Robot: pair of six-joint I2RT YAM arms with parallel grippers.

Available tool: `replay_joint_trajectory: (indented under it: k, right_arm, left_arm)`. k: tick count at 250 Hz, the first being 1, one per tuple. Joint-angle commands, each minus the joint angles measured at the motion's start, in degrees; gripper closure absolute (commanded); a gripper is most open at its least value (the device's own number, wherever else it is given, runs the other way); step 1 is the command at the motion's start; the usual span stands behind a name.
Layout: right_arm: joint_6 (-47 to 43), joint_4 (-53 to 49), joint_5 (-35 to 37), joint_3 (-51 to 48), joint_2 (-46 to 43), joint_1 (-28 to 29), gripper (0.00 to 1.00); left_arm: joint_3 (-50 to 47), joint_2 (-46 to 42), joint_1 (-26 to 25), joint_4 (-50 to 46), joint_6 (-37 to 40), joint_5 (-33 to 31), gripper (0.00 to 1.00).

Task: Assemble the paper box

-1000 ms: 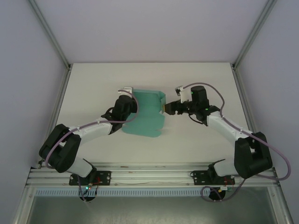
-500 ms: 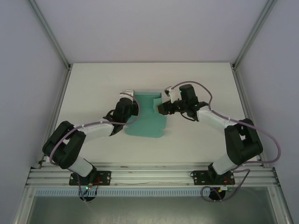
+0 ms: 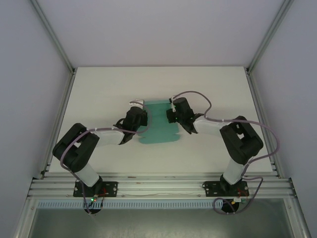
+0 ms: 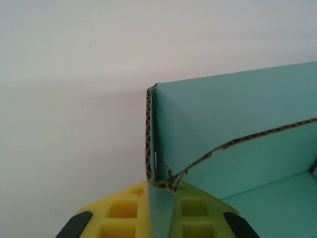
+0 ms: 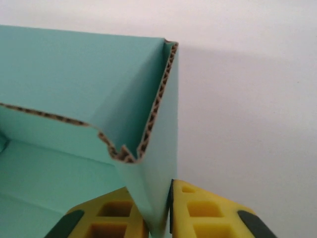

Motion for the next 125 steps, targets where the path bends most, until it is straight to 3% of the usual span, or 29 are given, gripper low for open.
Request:
replay_joint_trajectory:
  k: [1,39,62,125]
  right_arm:
    - [5.6,2.4,11.8,1.0,1.2,0.5,0.87]
    - [9.9,-8.2,27.4,5.5,4.3,2.2,1.0]
    - [16.6,-19.7,36.5,9.5,6.4,2.4,1.0]
    - [27.2,-34.2,47.5,15.3,12.2,2.7,1.0]
  left_arm:
    - [-0.7,1.4,-1.1,0.9,-1.6,0.6,1.0]
    - [-0.6,1.3,-1.4,-0.2,-4.3,-1.5,1.0]
    - [-0.4,1.1,-1.5,-1.4,-5.4,-3.0,1.0]
    - [0.8,2.8,-1.5,-3.0,-8.3,-3.7,1.0]
